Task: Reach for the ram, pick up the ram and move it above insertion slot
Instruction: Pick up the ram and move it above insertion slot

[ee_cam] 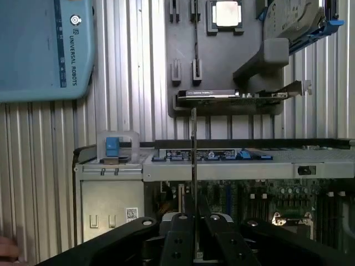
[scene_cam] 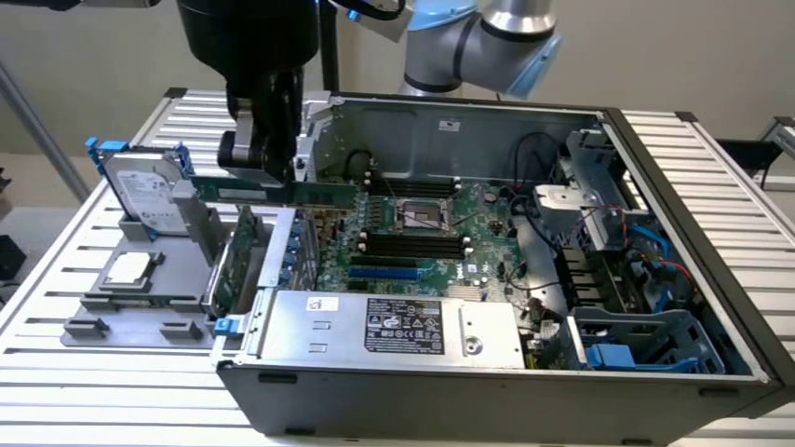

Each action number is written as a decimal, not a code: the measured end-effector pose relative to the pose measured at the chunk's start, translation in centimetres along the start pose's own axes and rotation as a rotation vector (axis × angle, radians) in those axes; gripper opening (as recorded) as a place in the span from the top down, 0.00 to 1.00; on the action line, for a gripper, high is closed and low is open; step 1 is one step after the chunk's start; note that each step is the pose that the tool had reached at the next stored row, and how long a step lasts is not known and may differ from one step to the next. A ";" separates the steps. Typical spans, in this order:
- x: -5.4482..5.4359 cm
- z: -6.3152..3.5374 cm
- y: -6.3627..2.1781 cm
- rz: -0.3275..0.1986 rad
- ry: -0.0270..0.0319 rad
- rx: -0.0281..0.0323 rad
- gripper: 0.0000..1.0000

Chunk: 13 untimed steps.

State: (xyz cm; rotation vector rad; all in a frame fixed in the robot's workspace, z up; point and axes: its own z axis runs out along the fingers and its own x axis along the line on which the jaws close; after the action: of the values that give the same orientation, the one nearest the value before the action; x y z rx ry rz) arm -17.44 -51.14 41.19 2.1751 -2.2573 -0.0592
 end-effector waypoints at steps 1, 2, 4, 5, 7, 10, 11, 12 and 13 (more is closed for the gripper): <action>0.0 -0.01 -0.45 0.000 0.0000 0.0001 0.86; -0.1 -0.02 -0.90 0.000 0.0000 0.0001 0.86; -0.3 -0.04 -1.76 0.000 -0.0001 0.0001 0.86; -0.4 -0.06 -2.15 0.000 0.0000 0.0001 0.86; -0.7 -0.07 -2.82 0.000 -0.0001 0.0001 0.86; -1.4 -0.07 -3.58 0.000 0.0000 0.0001 0.86; -1.7 -0.07 -3.81 0.000 0.0001 0.0000 0.86; -2.0 -0.05 -4.02 0.000 -0.0001 0.0001 0.86; -2.3 -0.03 -4.22 0.000 0.0000 0.0001 0.86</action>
State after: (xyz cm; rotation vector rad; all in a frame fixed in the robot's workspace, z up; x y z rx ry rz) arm -13.14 -49.04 41.14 2.1751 -2.2574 -0.0592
